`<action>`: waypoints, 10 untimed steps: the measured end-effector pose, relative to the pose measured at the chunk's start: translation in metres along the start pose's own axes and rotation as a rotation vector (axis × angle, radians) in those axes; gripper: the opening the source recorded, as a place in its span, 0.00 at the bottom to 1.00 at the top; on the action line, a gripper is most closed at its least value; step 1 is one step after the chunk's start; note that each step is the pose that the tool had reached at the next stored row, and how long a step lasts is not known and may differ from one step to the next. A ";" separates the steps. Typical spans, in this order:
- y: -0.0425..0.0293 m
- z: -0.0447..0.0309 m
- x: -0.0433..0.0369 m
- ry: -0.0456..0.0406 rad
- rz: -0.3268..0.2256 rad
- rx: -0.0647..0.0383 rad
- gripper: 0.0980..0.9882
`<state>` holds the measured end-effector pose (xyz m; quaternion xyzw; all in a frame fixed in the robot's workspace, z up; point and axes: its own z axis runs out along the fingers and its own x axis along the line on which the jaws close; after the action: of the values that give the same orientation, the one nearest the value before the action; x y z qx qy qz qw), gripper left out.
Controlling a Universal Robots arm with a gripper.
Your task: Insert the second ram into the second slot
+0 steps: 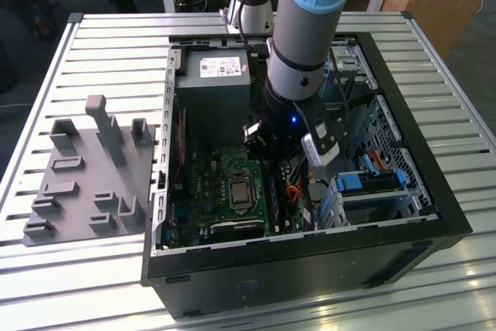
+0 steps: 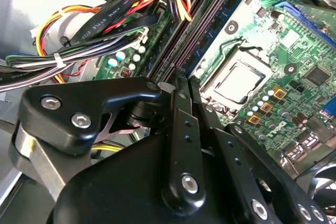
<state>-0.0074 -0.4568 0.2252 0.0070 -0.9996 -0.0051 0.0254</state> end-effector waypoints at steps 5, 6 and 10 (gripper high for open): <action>0.0000 0.0013 0.0000 0.0004 -0.005 0.001 0.04; 0.0000 0.0015 0.0000 0.0004 -0.005 0.001 0.04; 0.0000 0.0025 -0.0001 0.0004 -0.007 0.001 0.04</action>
<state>-0.0075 -0.4567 0.2227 0.0104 -0.9996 -0.0047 0.0256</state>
